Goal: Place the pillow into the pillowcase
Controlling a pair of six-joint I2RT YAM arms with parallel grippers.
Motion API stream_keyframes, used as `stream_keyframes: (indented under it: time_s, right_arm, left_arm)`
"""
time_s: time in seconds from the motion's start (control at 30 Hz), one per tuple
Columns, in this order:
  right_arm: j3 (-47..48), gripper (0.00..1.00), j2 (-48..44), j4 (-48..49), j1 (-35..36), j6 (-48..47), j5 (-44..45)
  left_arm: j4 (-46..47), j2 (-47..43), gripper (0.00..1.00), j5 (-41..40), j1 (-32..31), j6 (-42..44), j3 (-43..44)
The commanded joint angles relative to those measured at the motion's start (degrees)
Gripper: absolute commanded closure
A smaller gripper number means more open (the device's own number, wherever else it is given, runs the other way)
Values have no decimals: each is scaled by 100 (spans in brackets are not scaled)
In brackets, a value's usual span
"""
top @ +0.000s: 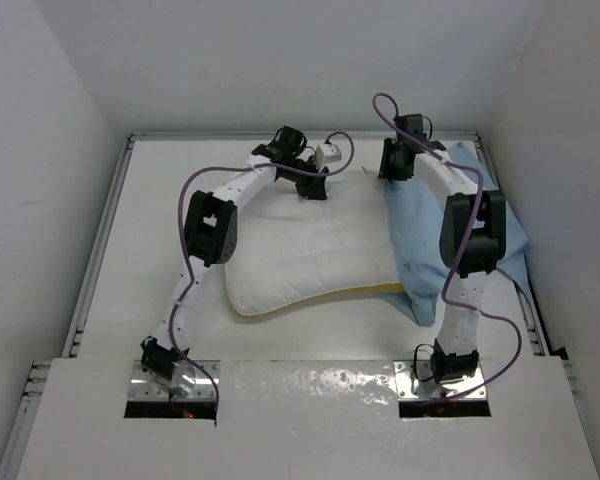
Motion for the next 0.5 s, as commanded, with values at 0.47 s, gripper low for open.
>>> stream_keyframes:
  time_s: [0.47]
  right_arm:
    - [-1117, 67, -707, -636, 140, -783, -879]
  left_arm:
    - [-2442, -360, 100, 92, -509, 731, -109]
